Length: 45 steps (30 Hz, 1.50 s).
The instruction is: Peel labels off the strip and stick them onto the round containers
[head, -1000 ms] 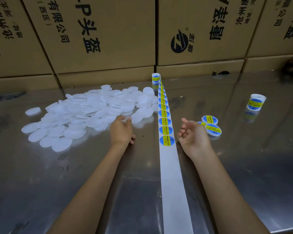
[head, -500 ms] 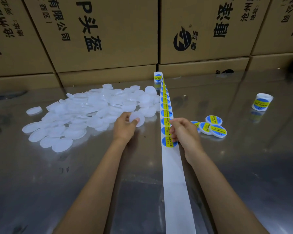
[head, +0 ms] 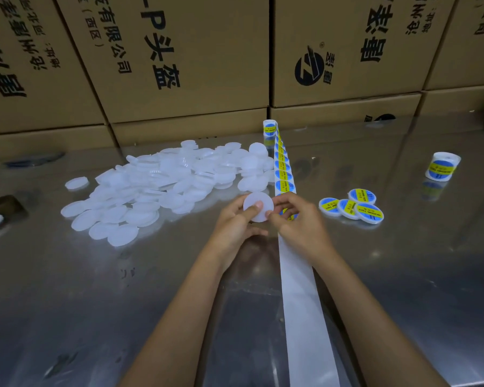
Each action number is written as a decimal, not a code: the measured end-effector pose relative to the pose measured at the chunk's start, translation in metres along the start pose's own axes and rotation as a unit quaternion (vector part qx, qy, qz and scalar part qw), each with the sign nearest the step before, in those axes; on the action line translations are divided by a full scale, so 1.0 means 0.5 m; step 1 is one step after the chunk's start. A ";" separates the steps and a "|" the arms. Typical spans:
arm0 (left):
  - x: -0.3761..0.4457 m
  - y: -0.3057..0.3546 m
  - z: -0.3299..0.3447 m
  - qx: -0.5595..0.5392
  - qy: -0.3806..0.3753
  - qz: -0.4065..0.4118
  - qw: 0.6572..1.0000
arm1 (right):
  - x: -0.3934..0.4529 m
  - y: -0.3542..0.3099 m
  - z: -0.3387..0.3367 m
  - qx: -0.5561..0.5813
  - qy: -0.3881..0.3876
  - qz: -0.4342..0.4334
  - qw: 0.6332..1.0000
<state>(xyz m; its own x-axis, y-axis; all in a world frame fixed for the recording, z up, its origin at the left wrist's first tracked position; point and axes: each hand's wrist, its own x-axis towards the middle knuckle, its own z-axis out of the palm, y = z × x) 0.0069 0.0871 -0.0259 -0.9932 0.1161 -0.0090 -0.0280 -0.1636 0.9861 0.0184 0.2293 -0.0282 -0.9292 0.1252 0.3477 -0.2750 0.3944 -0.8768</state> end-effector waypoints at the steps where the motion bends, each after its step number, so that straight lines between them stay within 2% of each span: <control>1: -0.002 -0.001 0.003 -0.007 0.001 -0.003 1.000 | 0.003 0.001 -0.009 -0.006 0.013 0.000 1.000; 4: 0.003 -0.005 0.007 0.003 0.011 0.000 1.000 | 0.032 0.013 -0.046 -0.093 0.012 0.021 0.995; 7: 0.012 -0.008 0.007 0.029 0.007 0.013 0.999 | 0.056 0.036 -0.079 -0.254 -0.104 0.034 0.961; 9: 0.016 -0.010 0.010 0.027 0.004 0.022 0.999 | 0.052 0.051 -0.089 -0.276 -0.168 0.010 0.946; 14: 0.025 -0.014 0.018 0.074 0.004 0.068 0.995 | 0.019 0.069 -0.098 -0.230 -0.187 -0.062 0.953; 21: 0.014 -0.015 0.027 0.128 -0.037 0.088 0.987 | 0.000 0.048 -0.094 -0.189 -0.194 -0.057 0.961; 29: 0.014 -0.017 0.021 0.162 -0.028 0.085 0.983 | -0.009 0.034 -0.087 -0.172 -0.165 -0.039 0.970; 35: 0.009 -0.015 0.021 0.162 -0.014 0.077 0.984 | -0.013 0.026 -0.076 -0.129 -0.136 -0.062 0.980; 37: 0.009 -0.014 0.021 0.168 -0.009 0.069 0.983 | -0.012 0.023 -0.075 -0.091 -0.145 -0.053 0.984; 40: 0.010 -0.012 0.021 0.173 -0.005 0.060 0.983 | -0.011 0.013 -0.076 0.009 -0.165 0.006 0.986; 45: 0.008 -0.011 0.025 0.175 0.015 0.061 0.982 | -0.011 0.003 -0.079 0.113 -0.180 0.060 0.975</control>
<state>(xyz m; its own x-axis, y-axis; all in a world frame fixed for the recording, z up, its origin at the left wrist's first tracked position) 0.0044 0.1007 -0.0292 -0.9899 0.0861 0.1128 0.1264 0.1741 0.9766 0.0330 0.2651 -0.0185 -0.9736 -0.1847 0.1342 -0.1681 0.1816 -0.9689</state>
